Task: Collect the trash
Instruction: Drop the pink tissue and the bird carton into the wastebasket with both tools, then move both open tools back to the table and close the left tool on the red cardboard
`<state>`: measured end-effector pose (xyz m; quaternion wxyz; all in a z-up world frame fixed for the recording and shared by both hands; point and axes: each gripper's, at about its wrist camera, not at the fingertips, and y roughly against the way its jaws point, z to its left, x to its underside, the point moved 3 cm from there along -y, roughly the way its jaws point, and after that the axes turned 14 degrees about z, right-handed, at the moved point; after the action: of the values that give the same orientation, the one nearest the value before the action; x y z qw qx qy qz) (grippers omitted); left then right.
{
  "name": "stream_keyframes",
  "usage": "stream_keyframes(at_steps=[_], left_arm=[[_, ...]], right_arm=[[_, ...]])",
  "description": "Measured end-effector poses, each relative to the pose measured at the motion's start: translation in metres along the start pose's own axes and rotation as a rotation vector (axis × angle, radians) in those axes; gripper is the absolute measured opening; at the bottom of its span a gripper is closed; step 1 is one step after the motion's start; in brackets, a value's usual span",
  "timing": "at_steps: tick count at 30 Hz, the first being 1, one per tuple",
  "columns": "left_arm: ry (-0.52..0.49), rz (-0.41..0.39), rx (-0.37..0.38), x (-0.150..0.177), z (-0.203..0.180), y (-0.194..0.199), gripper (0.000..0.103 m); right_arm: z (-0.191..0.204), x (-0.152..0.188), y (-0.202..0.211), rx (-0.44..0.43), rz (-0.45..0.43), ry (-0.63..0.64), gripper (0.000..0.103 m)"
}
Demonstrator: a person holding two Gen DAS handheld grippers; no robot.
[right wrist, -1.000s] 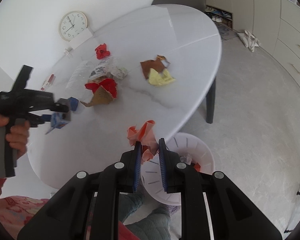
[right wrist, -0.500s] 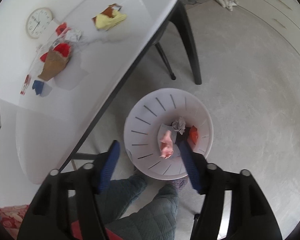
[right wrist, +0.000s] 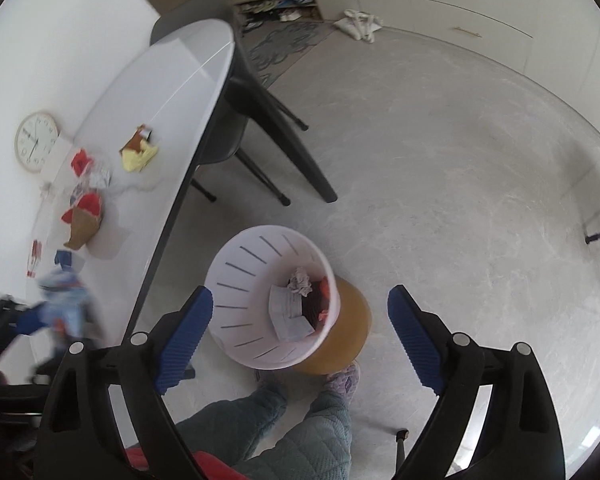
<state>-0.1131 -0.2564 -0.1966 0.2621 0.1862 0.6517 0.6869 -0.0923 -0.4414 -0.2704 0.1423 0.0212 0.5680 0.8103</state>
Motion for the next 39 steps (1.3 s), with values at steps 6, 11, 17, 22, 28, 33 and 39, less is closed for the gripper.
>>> stream_keyframes(at_steps=[6,11,17,22,28,33,39], left_arm=[[0.005,0.084,-0.062,-0.021,-0.014,-0.058,0.047],[0.034,0.098,-0.067,-0.027,-0.013,-0.067,0.076],[0.065,0.064,-0.040,-0.031,-0.002,-0.051,0.092],[0.140,-0.012,-0.015,-0.028,0.018,-0.013,0.095],[0.263,-0.102,-0.037,0.001,0.060,0.039,0.095],[0.342,-0.128,-0.092,0.021,0.093,0.056,0.095],[0.409,-0.120,-0.117,0.037,0.127,0.055,0.095]], right_arm=[[-0.024,0.010,-0.002,0.010,0.014,-0.040,0.089],[-0.036,0.012,-0.013,0.012,0.045,-0.060,0.089],[-0.034,0.007,-0.015,0.008,0.045,-0.043,0.089],[-0.017,-0.003,-0.001,0.028,0.007,0.026,0.089],[0.019,-0.013,0.032,0.029,-0.063,0.114,0.100],[0.049,-0.019,0.047,-0.007,-0.102,0.173,0.100],[0.078,-0.024,0.046,-0.014,-0.103,0.224,0.100]])
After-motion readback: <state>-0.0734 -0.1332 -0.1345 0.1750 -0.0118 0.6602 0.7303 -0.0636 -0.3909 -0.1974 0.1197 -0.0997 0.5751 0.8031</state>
